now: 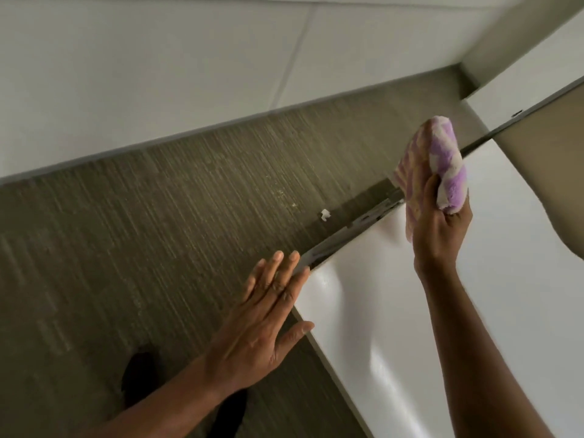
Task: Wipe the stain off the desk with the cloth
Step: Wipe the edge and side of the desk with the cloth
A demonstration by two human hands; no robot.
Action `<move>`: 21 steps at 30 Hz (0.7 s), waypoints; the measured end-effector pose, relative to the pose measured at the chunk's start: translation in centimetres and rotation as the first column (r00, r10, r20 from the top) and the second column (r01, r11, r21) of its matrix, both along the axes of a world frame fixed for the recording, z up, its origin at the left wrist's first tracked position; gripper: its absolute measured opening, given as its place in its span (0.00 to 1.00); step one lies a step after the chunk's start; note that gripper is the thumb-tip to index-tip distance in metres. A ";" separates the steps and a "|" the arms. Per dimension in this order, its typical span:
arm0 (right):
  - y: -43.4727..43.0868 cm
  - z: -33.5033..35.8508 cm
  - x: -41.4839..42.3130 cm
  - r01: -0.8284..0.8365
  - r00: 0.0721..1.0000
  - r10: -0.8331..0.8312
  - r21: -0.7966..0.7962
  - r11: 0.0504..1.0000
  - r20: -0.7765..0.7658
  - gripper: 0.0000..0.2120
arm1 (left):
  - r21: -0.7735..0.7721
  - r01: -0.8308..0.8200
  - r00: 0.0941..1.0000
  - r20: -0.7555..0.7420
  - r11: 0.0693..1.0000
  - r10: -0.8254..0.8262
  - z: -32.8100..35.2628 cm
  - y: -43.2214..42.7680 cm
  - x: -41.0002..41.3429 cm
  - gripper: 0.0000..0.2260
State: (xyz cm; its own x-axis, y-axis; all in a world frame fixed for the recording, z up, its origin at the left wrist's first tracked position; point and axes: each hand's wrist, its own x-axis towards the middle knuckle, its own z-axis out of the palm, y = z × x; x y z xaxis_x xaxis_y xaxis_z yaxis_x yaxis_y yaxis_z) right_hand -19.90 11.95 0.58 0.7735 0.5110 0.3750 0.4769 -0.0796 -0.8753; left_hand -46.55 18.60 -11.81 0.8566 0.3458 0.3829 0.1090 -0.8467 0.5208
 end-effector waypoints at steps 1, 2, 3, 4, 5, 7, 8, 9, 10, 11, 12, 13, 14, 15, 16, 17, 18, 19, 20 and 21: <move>0.1 -0.5 0.4 0.008 1.000 -0.008 -0.028 1.000 0.013 0.22 | -0.012 -0.002 1.000 0.004 1.000 0.002 -0.1 0.3 0.2 0.33; 0.1 -0.7 0.6 0.033 0.999 -0.032 -0.051 0.998 0.022 0.23 | -0.024 0.001 1.000 0.011 1.000 0.000 -0.2 0.5 0.4 0.34; 0.4 -0.6 0.6 0.066 0.998 -0.065 -0.062 0.996 0.018 0.26 | -0.032 0.001 1.000 0.019 0.999 0.000 -0.3 0.7 0.6 0.34; 0.6 -0.3 0.4 0.101 0.995 -0.100 -0.072 0.992 0.017 0.31 | -0.032 -0.002 1.000 0.029 1.000 0.003 -0.5 0.8 0.7 0.35; 0.9 -0.2 0.2 0.141 0.990 -0.140 -0.082 0.987 0.018 0.37 | -0.025 -0.002 0.999 0.033 1.000 0.003 -0.7 1.0 0.6 0.34; 1.0 0.0 0.9 0.170 0.985 -0.166 -0.119 0.978 0.049 0.39 | -0.011 0.007 0.999 0.044 1.000 -0.007 -1.1 0.7 0.7 0.33; 0.7 -0.2 1.5 0.169 0.984 -0.157 -0.158 0.973 0.087 0.36 | 0.018 0.016 0.999 0.045 1.000 -0.017 -1.1 0.7 0.6 0.32; 0.1 -0.5 2.4 0.187 0.976 -0.153 -0.230 0.955 0.156 0.29 | 0.028 0.031 0.998 0.055 0.999 -0.032 -1.2 0.4 0.7 0.30; -0.4 -0.9 3.2 0.225 0.960 -0.152 -0.322 0.920 0.235 0.25 | 0.031 0.050 0.996 0.071 0.998 -0.052 -1.3 0.3 0.8 0.29; -0.8 -1.1 4.0 0.270 0.937 -0.141 -0.407 0.872 0.320 0.26 | 0.036 0.068 0.994 0.088 0.997 -0.071 -1.4 0.1 0.8 0.28; -1.3 -1.1 4.7 0.301 0.918 -0.119 -0.468 0.831 0.379 0.27 | 0.039 0.080 0.991 0.102 0.996 -0.083 -1.4 -0.1 0.9 0.27; -1.7 -1.1 5.3 0.319 0.908 -0.107 -0.500 0.805 0.406 0.27 | 0.039 0.091 0.989 0.112 0.995 -0.095 -1.6 -0.2 1.1 0.26; -1.9 -1.0 5.9 0.339 0.900 -0.120 -0.499 0.798 0.419 0.25 | 0.038 0.102 0.987 0.121 0.994 -0.106 -1.7 -0.3 1.2 0.25; -1.9 -0.9 6.2 0.382 0.876 -0.154 -0.463 0.800 0.458 0.22 | 0.035 0.114 0.984 0.130 0.993 -0.118 -1.7 -0.4 1.2 0.25; -2.0 -0.8 6.6 0.442 0.837 -0.196 -0.419 0.793 0.511 0.19 | 0.029 0.123 0.982 0.138 0.992 -0.126 -1.9 -0.4 1.2 0.25; -2.0 -0.8 6.9 0.494 0.799 -0.226 -0.394 0.775 0.557 0.19 | 0.029 0.131 0.981 0.140 0.991 -0.134 -2.0 -0.4 1.3 0.24; -2.1 -0.7 7.3 0.526 0.768 -0.228 -0.387 0.757 0.598 0.20 | 0.034 0.137 0.980 0.141 0.990 -0.141 -1.9 -0.3 1.4 0.24; -2.0 -0.7 7.5 0.536 0.753 -0.194 -0.415 0.735 0.629 0.21 | 0.033 0.150 0.977 0.145 0.988 -0.153 -1.9 -0.2 1.5 0.24; -1.8 -0.7 7.7 0.533 0.745 -0.130 -0.467 0.705 0.655 0.21 | 0.025 0.170 0.973 0.151 0.985 -0.172 -1.8 -0.1 1.6 0.24; -1.9 -1.1 8.1 0.529 0.738 -0.051 -0.530 0.663 0.673 0.21 | 0.015 0.199 0.969 0.148 0.980 -0.199 -1.7 0.0 1.5 0.24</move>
